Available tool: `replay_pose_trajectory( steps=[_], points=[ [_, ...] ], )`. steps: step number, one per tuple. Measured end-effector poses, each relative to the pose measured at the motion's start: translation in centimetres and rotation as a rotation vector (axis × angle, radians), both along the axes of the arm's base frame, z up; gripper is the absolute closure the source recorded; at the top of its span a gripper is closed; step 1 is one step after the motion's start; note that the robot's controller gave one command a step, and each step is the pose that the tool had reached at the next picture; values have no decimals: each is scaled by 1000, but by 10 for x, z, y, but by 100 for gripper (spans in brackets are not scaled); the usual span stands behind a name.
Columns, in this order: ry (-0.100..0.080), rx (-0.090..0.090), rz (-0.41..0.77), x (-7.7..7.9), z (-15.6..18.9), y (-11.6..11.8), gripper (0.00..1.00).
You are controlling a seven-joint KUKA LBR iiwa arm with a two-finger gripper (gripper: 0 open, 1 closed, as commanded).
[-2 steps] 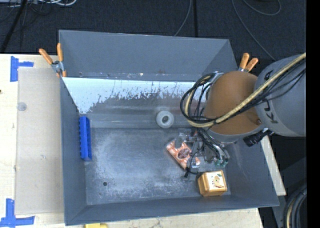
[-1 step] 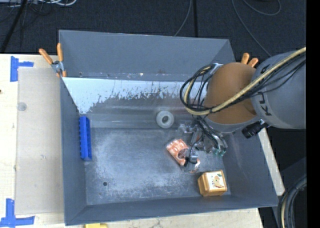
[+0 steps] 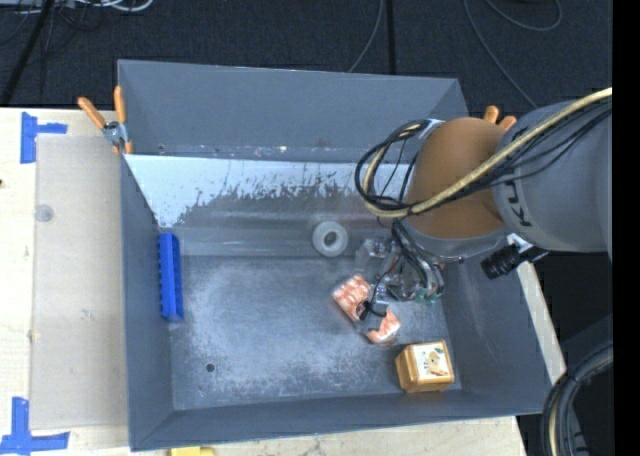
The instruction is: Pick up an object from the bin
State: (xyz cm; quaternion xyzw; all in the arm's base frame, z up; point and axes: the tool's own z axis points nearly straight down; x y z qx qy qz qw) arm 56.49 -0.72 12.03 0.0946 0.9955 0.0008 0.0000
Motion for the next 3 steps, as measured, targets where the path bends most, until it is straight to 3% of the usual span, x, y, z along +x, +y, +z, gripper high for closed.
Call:
replay_pose_trajectory(
  steps=[1,3],
  points=[
    [-2,1,121,2,-50,-9,100],
    [1,1,120,0,-48,-9,100]
  ],
)
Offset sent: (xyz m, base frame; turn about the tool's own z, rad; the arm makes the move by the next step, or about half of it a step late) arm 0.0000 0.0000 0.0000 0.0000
